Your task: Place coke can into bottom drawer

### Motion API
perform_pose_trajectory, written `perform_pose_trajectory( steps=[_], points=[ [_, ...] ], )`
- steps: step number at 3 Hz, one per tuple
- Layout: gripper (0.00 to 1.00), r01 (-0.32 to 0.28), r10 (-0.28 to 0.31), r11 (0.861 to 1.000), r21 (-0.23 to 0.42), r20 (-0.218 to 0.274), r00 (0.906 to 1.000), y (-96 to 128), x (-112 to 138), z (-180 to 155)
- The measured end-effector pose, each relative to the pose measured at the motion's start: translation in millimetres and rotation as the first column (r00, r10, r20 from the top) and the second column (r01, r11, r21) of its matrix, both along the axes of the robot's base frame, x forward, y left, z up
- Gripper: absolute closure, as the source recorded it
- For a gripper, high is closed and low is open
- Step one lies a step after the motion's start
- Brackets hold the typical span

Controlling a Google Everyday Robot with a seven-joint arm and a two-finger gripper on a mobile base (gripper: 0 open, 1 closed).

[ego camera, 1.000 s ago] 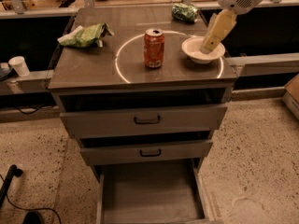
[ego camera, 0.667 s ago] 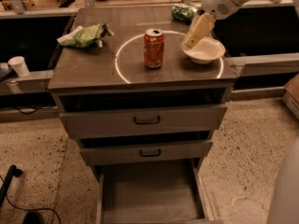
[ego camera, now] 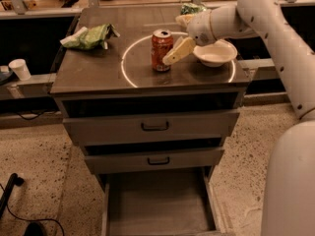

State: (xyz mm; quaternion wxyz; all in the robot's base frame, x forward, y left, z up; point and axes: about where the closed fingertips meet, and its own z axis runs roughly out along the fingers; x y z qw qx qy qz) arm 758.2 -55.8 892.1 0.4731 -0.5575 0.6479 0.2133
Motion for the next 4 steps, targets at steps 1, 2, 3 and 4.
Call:
perform_pose_trajectory(
  steps=[1, 2, 3, 4],
  points=[
    [0.0, -0.002, 0.003, 1.0, 0.004, -0.005, 1.0, 1.8, 0.7, -3.2],
    [0.0, -0.019, 0.019, 1.0, 0.021, -0.017, 0.9997, 7.1, -3.0, -5.5],
    [0.0, -0.078, 0.082, 0.99, 0.115, -0.033, 0.9961, 26.6, -12.3, -5.1],
    [0.23, -0.091, 0.096, 0.987, 0.136, -0.035, 0.9947, 32.6, -14.5, -3.2]
  ],
)
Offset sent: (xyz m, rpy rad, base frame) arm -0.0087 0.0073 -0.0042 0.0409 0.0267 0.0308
